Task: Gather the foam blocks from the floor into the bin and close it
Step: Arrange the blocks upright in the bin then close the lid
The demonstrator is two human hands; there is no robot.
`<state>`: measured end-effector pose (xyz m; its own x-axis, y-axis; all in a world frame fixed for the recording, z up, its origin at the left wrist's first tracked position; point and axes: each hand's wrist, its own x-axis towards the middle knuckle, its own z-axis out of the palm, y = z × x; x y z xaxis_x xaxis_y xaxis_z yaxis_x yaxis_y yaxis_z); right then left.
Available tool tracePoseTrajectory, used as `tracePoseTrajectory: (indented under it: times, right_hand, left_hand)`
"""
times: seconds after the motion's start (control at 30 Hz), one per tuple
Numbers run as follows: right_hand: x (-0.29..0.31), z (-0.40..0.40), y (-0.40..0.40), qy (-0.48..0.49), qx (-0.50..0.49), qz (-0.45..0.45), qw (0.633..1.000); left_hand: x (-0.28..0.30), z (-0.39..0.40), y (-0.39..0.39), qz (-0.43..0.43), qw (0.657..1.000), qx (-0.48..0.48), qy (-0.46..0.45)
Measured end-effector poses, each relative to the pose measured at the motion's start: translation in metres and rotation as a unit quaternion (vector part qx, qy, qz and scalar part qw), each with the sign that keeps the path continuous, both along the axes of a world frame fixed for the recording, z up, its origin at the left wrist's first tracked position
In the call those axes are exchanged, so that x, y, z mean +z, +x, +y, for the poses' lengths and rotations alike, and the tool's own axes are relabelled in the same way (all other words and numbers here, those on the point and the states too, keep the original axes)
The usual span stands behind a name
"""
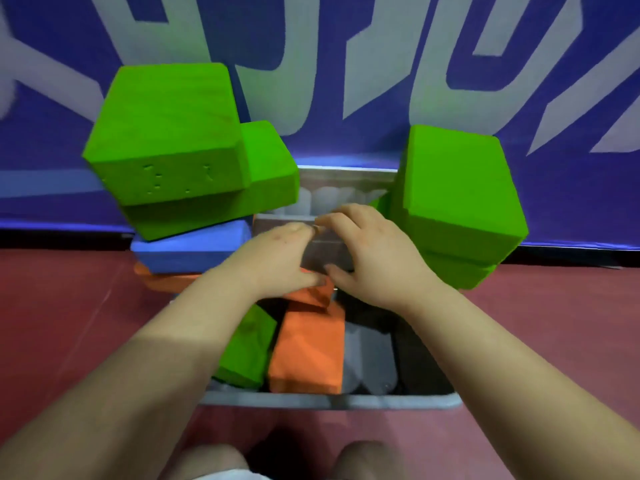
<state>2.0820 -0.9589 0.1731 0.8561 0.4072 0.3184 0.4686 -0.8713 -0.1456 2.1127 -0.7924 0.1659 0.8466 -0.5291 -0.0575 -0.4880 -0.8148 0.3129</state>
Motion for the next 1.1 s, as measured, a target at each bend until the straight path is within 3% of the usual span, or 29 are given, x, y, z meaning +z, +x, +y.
tracePoseTrajectory:
  times: [0.2,0.43,0.83,1.1]
  right_hand:
    - [-0.098,0.018,-0.006,-0.082,-0.018,0.183,0.98]
    - [-0.169,0.025,0.008,-0.117,-0.027,0.265,0.957]
    - [-0.204,0.088,0.095,0.004,-0.068,0.237,0.969]
    - [-0.201,0.063,0.081,0.144,-0.108,0.237,0.955]
  left_hand:
    - [-0.087,0.041,-0.012,0.073,0.989,0.003,0.13]
    - [-0.155,0.057,-0.009,0.121,0.973,-0.005,0.194]
    - [-0.171,0.065,0.002,0.028,0.996,0.052,0.069]
    - [-0.183,0.063,-0.002,0.032,0.988,0.147,0.034]
